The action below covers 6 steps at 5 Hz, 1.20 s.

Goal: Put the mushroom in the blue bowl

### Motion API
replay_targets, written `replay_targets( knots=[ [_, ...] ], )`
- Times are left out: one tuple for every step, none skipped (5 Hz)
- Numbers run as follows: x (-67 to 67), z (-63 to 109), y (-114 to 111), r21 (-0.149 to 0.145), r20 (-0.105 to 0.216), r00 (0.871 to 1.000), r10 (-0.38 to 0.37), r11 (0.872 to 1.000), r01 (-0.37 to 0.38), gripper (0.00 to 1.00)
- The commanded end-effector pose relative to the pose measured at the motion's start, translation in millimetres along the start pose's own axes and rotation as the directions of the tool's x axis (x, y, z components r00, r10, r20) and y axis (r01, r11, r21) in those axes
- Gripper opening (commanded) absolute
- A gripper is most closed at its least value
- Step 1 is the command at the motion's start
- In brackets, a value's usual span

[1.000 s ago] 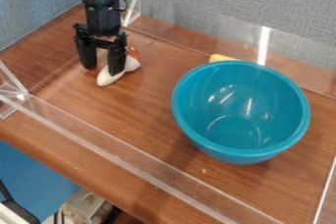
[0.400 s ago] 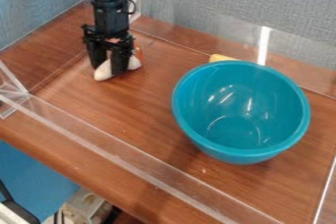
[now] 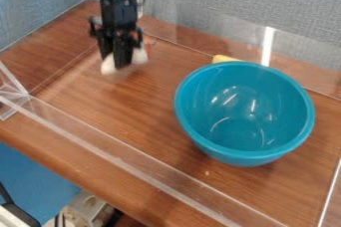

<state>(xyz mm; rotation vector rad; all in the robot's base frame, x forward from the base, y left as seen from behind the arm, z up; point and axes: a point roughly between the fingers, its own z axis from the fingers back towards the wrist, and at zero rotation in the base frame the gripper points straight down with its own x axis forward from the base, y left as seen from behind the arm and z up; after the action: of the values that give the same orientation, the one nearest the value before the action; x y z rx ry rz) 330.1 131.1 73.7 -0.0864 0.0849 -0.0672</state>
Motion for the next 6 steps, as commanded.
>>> replay_targets(
  knots=[
    [-6.4, 65.8, -21, 0.046, 0.134, 0.991, 0.024, 0.998, -0.031, 0.00],
    [-9.0, 94.9, -49, 0.053, 0.169, 0.984, -0.059, 0.997, 0.051, 0.00],
    [-10.5, 99.0, -85, 0.048, 0.161, 0.972, -0.170, 0.985, 0.164, 0.00],
    [-15.2, 89.9, -129, 0.039, 0.144, 0.949, -0.280, 0.960, 0.277, 0.00],
    [-18.2, 71.1, -178, 0.026, 0.117, 0.913, -0.390, 0.921, 0.390, 0.00],
    [-21.0, 48.0, -224, 0.011, 0.084, 0.867, -0.492, 0.870, 0.493, 0.00]
  ],
)
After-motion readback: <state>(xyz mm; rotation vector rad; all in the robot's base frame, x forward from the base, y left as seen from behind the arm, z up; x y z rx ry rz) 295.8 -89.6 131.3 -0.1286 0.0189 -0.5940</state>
